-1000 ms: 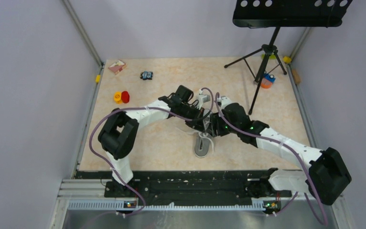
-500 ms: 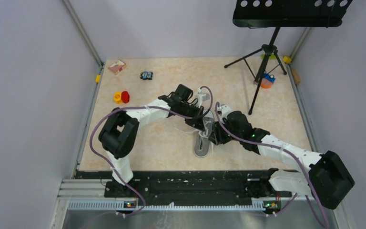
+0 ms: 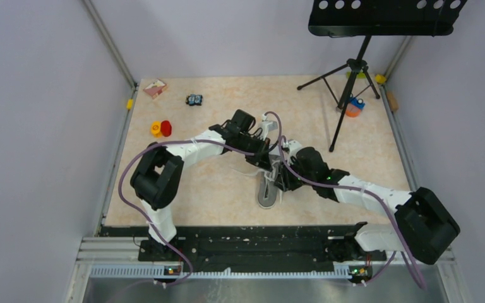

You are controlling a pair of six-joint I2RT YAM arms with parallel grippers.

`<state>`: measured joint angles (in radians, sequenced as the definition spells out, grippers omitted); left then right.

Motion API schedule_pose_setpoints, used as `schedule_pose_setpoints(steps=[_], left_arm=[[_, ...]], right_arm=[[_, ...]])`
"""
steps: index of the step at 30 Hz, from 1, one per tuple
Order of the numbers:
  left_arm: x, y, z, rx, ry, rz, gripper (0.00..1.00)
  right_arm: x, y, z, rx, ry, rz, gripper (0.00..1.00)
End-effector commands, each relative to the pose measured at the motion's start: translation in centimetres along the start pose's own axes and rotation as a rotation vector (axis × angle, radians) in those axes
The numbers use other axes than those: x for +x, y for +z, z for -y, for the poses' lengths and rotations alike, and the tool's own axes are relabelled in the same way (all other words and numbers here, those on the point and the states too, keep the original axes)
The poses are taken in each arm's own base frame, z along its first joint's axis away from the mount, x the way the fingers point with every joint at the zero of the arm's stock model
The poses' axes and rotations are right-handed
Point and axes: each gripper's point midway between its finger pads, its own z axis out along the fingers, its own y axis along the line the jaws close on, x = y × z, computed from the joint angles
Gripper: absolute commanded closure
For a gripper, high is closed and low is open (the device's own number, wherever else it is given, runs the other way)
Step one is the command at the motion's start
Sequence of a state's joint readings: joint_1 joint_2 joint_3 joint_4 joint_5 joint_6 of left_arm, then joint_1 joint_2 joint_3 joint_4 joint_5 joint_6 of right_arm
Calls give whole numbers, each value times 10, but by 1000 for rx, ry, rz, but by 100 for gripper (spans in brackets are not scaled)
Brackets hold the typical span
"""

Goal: Tie the shoes
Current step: Cross the shoelace with the shoelace.

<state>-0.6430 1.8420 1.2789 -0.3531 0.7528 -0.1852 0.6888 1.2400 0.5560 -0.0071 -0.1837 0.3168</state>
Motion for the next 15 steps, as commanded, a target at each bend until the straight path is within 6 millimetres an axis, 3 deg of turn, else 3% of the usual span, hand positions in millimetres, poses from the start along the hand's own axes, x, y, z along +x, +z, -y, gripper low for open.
schedule_pose_setpoints(steps=[1, 4, 8, 15], left_arm=[[-15, -4, 11, 37, 34, 33, 100], [-14, -4, 11, 39, 33, 32, 100], [-13, -5, 12, 44, 32, 29, 100], [-8, -6, 14, 54, 44, 12, 100]], right_arm=[[-11, 8, 8, 32, -3, 46, 65], [-10, 9, 9, 32, -1, 44, 68], [-12, 7, 8, 39, 6, 46, 100], [-30, -9, 8, 71, 9, 110, 100]])
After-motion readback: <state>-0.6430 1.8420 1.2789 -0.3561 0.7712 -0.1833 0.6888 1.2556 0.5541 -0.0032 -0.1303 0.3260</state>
